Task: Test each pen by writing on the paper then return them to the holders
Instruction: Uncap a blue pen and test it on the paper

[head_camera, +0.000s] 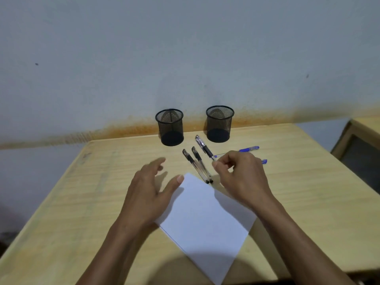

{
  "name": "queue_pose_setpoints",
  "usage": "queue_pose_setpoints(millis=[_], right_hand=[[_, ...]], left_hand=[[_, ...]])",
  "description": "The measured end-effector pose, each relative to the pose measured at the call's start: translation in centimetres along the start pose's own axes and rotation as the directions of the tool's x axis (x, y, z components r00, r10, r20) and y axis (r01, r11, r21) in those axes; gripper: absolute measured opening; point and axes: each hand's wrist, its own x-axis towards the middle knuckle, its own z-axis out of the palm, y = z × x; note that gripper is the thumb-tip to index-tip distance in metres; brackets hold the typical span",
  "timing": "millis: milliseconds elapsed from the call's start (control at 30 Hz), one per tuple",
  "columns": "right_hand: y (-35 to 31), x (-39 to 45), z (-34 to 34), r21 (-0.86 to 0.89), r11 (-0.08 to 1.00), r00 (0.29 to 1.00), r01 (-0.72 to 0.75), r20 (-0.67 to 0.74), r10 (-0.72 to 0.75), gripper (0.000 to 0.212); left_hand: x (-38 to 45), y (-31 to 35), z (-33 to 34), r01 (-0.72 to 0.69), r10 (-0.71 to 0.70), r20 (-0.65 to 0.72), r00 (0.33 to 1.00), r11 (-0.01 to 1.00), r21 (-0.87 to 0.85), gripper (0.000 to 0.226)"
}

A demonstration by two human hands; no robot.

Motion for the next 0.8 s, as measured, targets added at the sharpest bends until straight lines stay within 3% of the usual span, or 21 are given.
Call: queue_pose_setpoints(millis=[100,200,467,800], right_hand=[[0.1,2.1,1.3,-0.084,0.986,0.990,-0.141,-0.005,0.141,0.026],[-0.1,3.5,3.1,-0.193,0.963,0.982,-0.187,-0.015,0.187,0.022],[-0.5,5.2,5.7,-0.416,0.899,0.991,-0.137,-0.058,0.124,0.015],[0.3,4.6,4.3,-0.446,0.889,0.993,-0.109,-0.085,0.080,0.024]], left_hand=[[-1.3,-2.0,0.7,0.087,-0.099,0.076,0.992,0.984,0.155,0.079],[-2.0,-2.6,1.7,0.033,-0.054,0.069,0.996,0.963,0.267,0.080],[-2.4,-3.2,2.2,-0.028,0.006,0.058,0.998,0.925,0.378,0.083],[-2.5,-3.2,2.3,-0.042,0.019,0.058,0.998,0.905,0.423,0.080]])
